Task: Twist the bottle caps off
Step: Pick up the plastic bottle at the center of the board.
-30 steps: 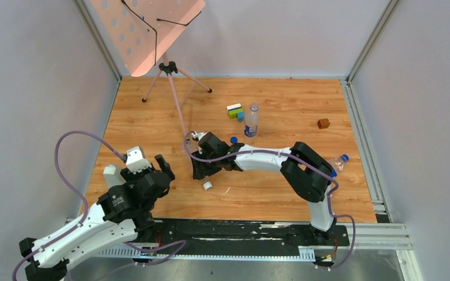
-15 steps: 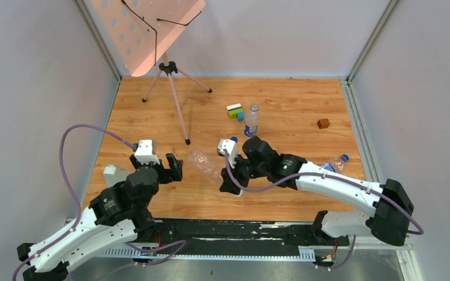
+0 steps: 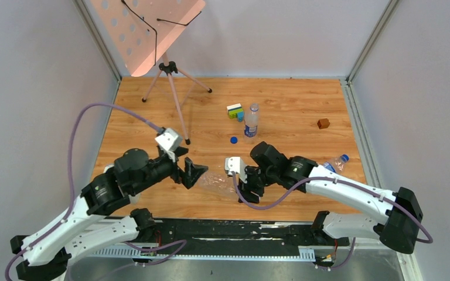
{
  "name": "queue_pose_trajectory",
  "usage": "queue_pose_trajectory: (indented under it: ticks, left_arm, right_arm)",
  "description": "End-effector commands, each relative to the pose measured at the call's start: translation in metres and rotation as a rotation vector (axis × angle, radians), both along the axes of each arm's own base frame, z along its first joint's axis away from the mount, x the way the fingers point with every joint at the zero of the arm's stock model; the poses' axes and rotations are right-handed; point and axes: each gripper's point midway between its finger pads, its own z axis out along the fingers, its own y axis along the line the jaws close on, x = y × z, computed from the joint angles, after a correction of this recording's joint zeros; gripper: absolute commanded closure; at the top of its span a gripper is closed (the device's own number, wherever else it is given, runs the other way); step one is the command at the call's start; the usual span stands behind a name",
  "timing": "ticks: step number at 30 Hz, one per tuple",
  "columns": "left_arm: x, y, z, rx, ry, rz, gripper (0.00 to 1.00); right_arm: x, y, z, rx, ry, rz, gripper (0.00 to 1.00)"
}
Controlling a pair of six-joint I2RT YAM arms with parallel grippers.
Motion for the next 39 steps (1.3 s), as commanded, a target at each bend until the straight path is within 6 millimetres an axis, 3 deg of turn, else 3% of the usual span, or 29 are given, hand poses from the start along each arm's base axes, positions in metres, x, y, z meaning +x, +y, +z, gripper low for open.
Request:
queue_pose_trajectory:
  ticks: [1,8,14,18,25,30,36,39]
  left_arm:
    - [-0.027,-0.042,-0.020,0.086,0.050,-0.300,0.00]
    - [-0.044,-0.074,-0.052,0.170,0.161,-0.508,0.00]
    - [-0.055,-0.087,-0.075,0.227,0.252,-0.617,0.00]
    - [-0.054,-0.090,-0.079,0.231,0.257,-0.626,0.04]
    - [-0.048,-0.089,-0.075,0.207,0.220,-0.585,0.39]
    - [-0.040,-0.083,-0.072,0.176,0.180,-0.514,0.62]
    - [-0.032,-0.074,-0.067,0.123,0.130,-0.427,0.77]
    - [-0.023,-0.067,-0.063,0.109,0.097,-0.360,0.80]
  right_arm:
    - [0.001,-0.004,0.027,0.067,-0.156,0.128,0.67]
    - [-0.002,-0.009,0.046,0.129,-0.261,0.203,0.68]
    - [0.005,-0.014,0.058,0.146,-0.364,0.210,0.69]
    - [0.007,-0.014,0.065,0.165,-0.414,0.229,0.69]
    - [0.018,-0.010,0.068,0.182,-0.440,0.168,0.64]
    - [0.025,-0.008,0.074,0.232,-0.453,0.086,0.44]
    - [0.031,-0.003,0.088,0.351,-0.437,-0.040,0.28]
    - [0.046,-0.002,0.103,0.438,-0.377,-0.244,0.22]
